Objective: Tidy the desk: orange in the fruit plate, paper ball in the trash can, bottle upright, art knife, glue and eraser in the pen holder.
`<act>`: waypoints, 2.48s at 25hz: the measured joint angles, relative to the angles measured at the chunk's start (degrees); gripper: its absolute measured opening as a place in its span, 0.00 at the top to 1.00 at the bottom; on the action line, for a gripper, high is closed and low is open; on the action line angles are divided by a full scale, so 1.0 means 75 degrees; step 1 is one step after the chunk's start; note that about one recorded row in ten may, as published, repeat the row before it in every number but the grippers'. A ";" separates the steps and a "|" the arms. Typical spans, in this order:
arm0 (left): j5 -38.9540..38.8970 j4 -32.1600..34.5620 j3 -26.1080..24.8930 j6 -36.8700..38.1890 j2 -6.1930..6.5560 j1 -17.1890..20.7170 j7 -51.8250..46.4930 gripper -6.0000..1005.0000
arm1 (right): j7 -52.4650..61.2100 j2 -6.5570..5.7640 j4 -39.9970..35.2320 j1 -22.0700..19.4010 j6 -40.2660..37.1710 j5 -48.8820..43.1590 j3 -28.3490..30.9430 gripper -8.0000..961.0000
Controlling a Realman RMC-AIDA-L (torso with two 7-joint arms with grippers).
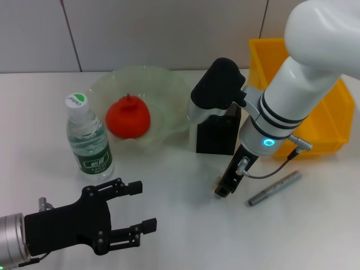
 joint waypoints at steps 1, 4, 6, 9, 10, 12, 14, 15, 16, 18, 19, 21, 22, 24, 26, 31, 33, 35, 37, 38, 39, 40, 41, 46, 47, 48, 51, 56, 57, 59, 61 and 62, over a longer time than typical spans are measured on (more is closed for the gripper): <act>0.0000 0.0000 0.0000 0.0000 0.0000 0.0000 0.0004 0.20 | 0.0000 0.0000 0.0000 0.0000 -0.0006 0.0005 0.0000 0.69; 0.0000 0.0000 0.0000 0.0000 0.0000 0.0000 0.0013 0.20 | 0.0000 0.0000 -0.0069 -0.0014 -0.0074 0.0108 0.0043 0.71; 0.0000 0.0000 0.0000 0.0000 0.0000 0.0000 0.0013 0.20 | 0.0001 -0.0001 -0.0173 -0.0038 -0.0183 0.0121 0.0096 0.72; 0.0000 0.0000 0.0000 0.0001 0.0003 0.0000 0.0014 0.20 | 0.0112 -0.0050 -0.1394 -0.0345 -0.1078 0.0123 0.0661 0.75; 0.0000 0.0000 -0.0001 0.0003 0.0008 0.0000 0.0013 0.20 | 0.0112 -0.0050 -0.1394 -0.0345 -0.1078 0.0123 0.0661 0.75; 0.0000 0.0000 0.0000 0.0007 0.0010 0.0000 0.0018 0.20 | 0.0248 -0.0075 -0.2270 -0.0569 -0.1655 0.0056 0.0991 0.75; 0.0000 0.0000 0.0000 0.0009 0.0012 0.0000 0.0064 0.20 | 0.0399 -0.0089 -0.3218 -0.0769 -0.2261 -0.0091 0.1382 0.75; 0.0000 0.0000 0.0000 0.0009 0.0012 0.0000 0.0064 0.20 | 0.0468 -0.0094 -0.3625 -0.0825 -0.2511 -0.0171 0.1563 0.75; 0.0001 -0.0001 0.0000 0.0011 0.0012 0.0001 0.0068 0.20 | 0.0523 -0.0095 -0.4061 -0.0865 -0.2810 -0.0272 0.1803 0.74; 0.0000 0.0000 0.0000 0.0012 0.0009 0.0001 0.0077 0.20 | 0.0587 -0.0099 -0.4706 -0.0872 -0.3257 -0.0463 0.2283 0.73; 0.0000 0.0000 0.0000 0.0012 0.0007 0.0000 0.0081 0.20 | 0.0626 -0.0110 -0.5167 -0.0822 -0.3519 -0.0765 0.2753 0.73; 0.0000 0.0000 -0.0001 0.0012 0.0004 0.0000 0.0090 0.20 | 0.0651 -0.0115 -0.5305 -0.0797 -0.3521 -0.0952 0.2930 0.72; 0.0000 0.0000 -0.0001 0.0012 0.0004 0.0000 0.0090 0.20 | 0.0683 -0.0134 -0.5391 -0.0748 -0.3420 -0.1275 0.3184 0.71; 0.0000 0.0000 0.0002 0.0012 -0.0006 0.0000 0.0094 0.20 | 0.0683 -0.0146 -0.5320 -0.0714 -0.3298 -0.1395 0.3266 0.70; 0.0000 0.0000 0.0004 0.0013 -0.0008 0.0001 0.0094 0.20 | 0.0677 -0.0161 -0.5093 -0.0661 -0.3039 -0.1514 0.3345 0.69; 0.0000 0.0000 0.0011 0.0023 -0.0021 0.0000 0.0096 0.20 | 0.0587 -0.0178 -0.4331 -0.0549 -0.2196 -0.1719 0.3288 0.67; 0.0000 0.0000 0.0012 0.0027 -0.0020 0.0001 0.0097 0.20 | 0.0547 -0.0164 -0.3959 -0.0436 -0.1928 -0.1829 0.3295 0.66; 0.0000 0.0003 0.0013 0.0059 -0.0004 0.0000 0.0099 0.20 | 0.0477 -0.0151 -0.3558 -0.0312 -0.1672 -0.1890 0.3299 0.65; 0.0000 0.0008 0.0012 0.0075 0.0003 0.0001 0.0099 0.20 | 0.0361 -0.0135 -0.3285 -0.0226 -0.1487 -0.1895 0.3275 0.64; 0.0000 0.0016 0.0013 0.0077 0.0004 0.0001 0.0099 0.20 | 0.0325 -0.0126 -0.3205 -0.0197 -0.1429 -0.1892 0.3267 0.63; 0.0000 0.0036 0.0013 0.0080 0.0009 0.0002 0.0099 0.20 | 0.0294 -0.0108 -0.3147 -0.0157 -0.1341 -0.1882 0.3265 0.63; 0.0000 0.0036 0.0013 0.0080 0.0009 0.0002 0.0099 0.20 | 0.0294 -0.0108 -0.3147 -0.0157 -0.1341 -0.1882 0.3265 0.62; 0.0000 0.0061 0.0012 0.0083 0.0010 0.0008 0.0099 0.20 | 0.0294 -0.0102 -0.3154 -0.0146 -0.1316 -0.1878 0.3265 0.61; 0.0000 0.0090 0.0011 0.0097 0.0023 0.0028 0.0099 0.20 | 0.0325 -0.0074 -0.3889 -0.0455 -0.1416 -0.1538 0.3326 0.31; 0.0000 0.0090 0.0011 0.0097 0.0023 0.0028 0.0099 0.20 | 0.0310 -0.0075 -0.4125 -0.0605 -0.1491 -0.1336 0.3339 0.27; 0.0000 0.0092 0.0011 0.0118 0.0028 0.0042 0.0099 0.20 | 0.0216 -0.0092 -0.4436 -0.0791 -0.1657 -0.0954 0.3347 0.22; -0.0001 0.0094 0.0011 0.0180 0.0027 0.0055 0.0099 0.20 | -0.0403 -0.0155 -0.5359 -0.1385 -0.2449 0.0242 0.3464 0.18; -0.0001 0.0094 0.0011 0.0180 0.0027 0.0055 0.0099 0.20 | -0.1642 -0.0218 -0.6034 -0.1893 -0.3916 0.0940 0.3873 0.17; 0.0003 0.0094 0.0012 0.0197 -0.0017 0.0052 0.0092 0.20 | -0.1891 -0.0242 -0.6055 -0.1925 -0.4205 0.0884 0.3923 0.17; 0.0003 0.0094 0.0012 0.0197 -0.0017 0.0052 0.0092 0.20 | -0.2585 -0.0312 -0.6037 -0.1964 -0.4875 0.0463 0.3940 0.17; 0.0011 0.0094 -0.0010 0.0197 -0.0023 0.0047 0.0018 0.20 | -0.2771 -0.0313 -0.5995 -0.1954 -0.4987 0.0234 0.3921 0.16; -0.0011 0.0094 -0.0059 0.0180 -0.0024 0.0061 -0.0047 0.20 | -0.3005 -0.0315 -0.5926 -0.1927 -0.5074 -0.0003 0.3902 0.16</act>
